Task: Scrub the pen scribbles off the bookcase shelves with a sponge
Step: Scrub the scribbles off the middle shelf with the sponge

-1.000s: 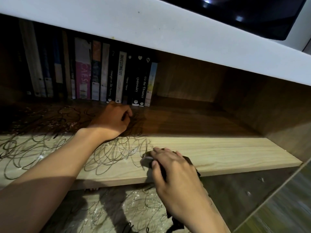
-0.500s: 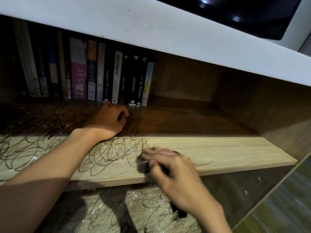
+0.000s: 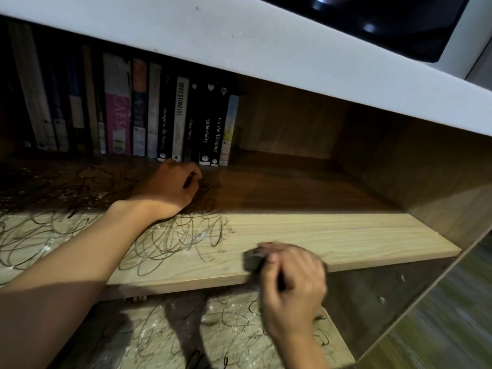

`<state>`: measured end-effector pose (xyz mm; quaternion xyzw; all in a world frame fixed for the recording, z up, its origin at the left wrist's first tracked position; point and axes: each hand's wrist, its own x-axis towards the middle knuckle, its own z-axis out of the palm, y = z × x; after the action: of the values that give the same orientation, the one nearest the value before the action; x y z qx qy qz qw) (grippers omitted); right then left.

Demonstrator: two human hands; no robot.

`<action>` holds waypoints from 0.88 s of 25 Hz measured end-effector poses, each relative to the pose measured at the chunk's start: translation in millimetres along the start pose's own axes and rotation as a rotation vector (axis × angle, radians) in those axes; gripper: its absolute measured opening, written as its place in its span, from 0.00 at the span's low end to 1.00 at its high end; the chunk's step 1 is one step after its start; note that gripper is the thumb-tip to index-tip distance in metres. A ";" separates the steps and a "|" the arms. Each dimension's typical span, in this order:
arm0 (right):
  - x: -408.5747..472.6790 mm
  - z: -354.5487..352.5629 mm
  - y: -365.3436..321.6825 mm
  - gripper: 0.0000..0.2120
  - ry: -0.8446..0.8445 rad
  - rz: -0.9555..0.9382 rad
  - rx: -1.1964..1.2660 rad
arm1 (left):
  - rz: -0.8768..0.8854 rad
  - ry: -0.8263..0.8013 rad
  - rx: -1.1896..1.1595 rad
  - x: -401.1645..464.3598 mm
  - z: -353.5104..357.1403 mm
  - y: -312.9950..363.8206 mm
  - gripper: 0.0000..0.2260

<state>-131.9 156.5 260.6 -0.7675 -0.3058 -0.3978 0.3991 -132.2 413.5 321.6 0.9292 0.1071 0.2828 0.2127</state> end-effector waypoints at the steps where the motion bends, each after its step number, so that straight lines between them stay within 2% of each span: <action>1: -7.2 9.4 -19.1 0.14 -0.045 -0.084 0.069 | -0.001 -0.002 0.005 -0.2 0.2 0.8 0.06; 4: -16.0 20.7 -37.6 0.14 -0.111 -0.290 0.180 | -0.006 0.016 0.017 -2.0 -0.4 1.6 0.07; 6: -13.4 17.0 -13.6 0.16 -0.095 -0.386 0.188 | -0.007 0.017 0.023 -2.4 -1.8 2.7 0.08; 8: -7.2 3.8 25.6 0.20 -0.046 -0.379 0.108 | 0.006 0.017 0.025 -3.1 -1.3 3.8 0.08; 9: -1.9 -5.9 46.1 0.21 -0.033 -0.346 0.066 | 0.015 0.019 0.026 -3.1 -1.1 4.6 0.08; 12: 25.2 -49.7 99.3 0.14 -0.089 -0.141 -0.034 | 0.037 0.014 0.027 -2.0 0.0 6.4 0.08; 14: 57.2 -79.7 126.3 0.14 -0.252 0.109 -0.099 | 0.051 0.004 0.026 0.5 1.7 5.6 0.08; 17: 105.2 -84.8 152.5 0.15 -0.580 0.368 -0.404 | 0.062 -0.013 0.020 3.2 5.9 4.3 0.07; 19: 124.7 -60.4 138.5 0.18 -0.743 0.440 -0.538 | 0.071 -0.023 0.019 3.5 6.4 5.3 0.07; 22: 123.7 -13.7 79.5 0.17 -0.859 0.325 -0.410 | 0.088 -0.027 0.032 4.0 5.7 5.3 0.07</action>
<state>-13.0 124.2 341.9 -0.9622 -0.2346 -0.0306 0.1349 -125.3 408.1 321.6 0.9400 0.0676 0.2776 0.1867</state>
